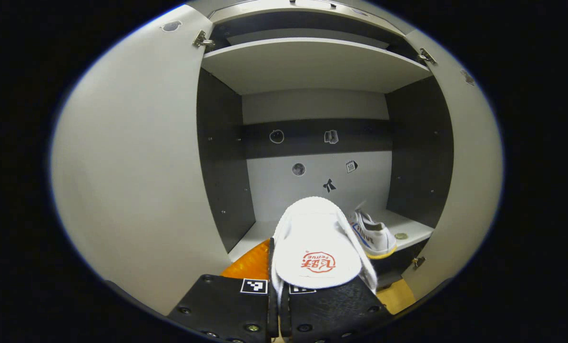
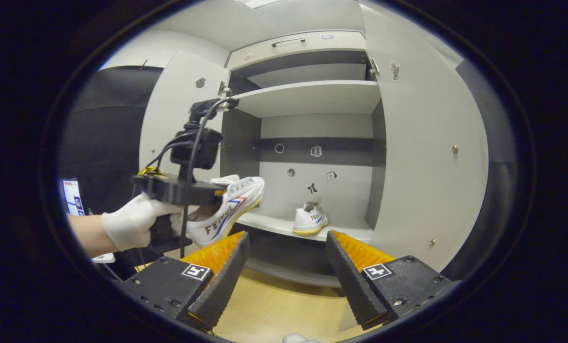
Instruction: Grab one shoe with the right hand and put it into the shoe cabinet, grab the other shoe with the left hand and put it into the shoe cabinet; then close the right door with the right hand and the left door with the left hand.
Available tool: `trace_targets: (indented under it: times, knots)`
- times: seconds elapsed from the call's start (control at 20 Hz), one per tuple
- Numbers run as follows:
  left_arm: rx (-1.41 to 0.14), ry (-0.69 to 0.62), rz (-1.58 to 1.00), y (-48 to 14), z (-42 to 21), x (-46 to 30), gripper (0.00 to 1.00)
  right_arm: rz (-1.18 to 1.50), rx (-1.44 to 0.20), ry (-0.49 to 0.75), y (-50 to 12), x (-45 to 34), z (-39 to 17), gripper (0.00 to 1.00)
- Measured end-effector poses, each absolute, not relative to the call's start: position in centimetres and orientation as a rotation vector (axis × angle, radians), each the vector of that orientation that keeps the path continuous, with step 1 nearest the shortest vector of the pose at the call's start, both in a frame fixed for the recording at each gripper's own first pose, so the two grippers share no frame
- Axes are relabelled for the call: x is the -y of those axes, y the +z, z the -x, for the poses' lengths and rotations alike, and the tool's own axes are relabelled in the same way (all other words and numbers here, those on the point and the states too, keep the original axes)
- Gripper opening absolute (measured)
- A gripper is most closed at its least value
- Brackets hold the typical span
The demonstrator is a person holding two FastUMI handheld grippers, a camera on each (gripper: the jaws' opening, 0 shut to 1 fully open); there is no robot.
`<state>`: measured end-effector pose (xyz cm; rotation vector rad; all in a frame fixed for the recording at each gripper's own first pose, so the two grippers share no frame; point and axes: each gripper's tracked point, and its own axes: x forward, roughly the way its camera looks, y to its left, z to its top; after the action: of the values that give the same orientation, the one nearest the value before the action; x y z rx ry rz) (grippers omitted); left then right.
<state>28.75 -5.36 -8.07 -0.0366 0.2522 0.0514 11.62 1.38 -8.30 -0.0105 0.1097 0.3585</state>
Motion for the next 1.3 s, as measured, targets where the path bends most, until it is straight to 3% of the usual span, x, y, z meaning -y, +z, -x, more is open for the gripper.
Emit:
trace_targets:
  times: [0.25,0.55,0.85,1.15,1.3]
  knots:
    - [-0.282,0.061,0.023,-7.9,-37.3,5.3,0.12,0.028,-0.125,0.380,-9.1,-1.7,-11.9,0.99]
    - [-0.432,0.060,-0.037,-13.3,-43.2,5.8,0.12,0.017,-0.157,0.370,-10.2,-1.5,-12.4,1.00]
    - [-0.639,0.020,-0.041,-19.0,-43.3,7.4,0.12,0.032,-0.192,0.343,-11.5,-0.8,-12.8,0.99]
    - [-0.685,0.033,-0.009,-19.7,-42.8,6.1,0.15,0.010,-0.216,0.340,-11.7,-0.7,-13.0,0.99]
    - [-0.663,-0.028,0.041,-18.7,-42.4,7.0,0.16,0.004,-0.219,0.340,-11.8,-0.9,-12.9,1.00]
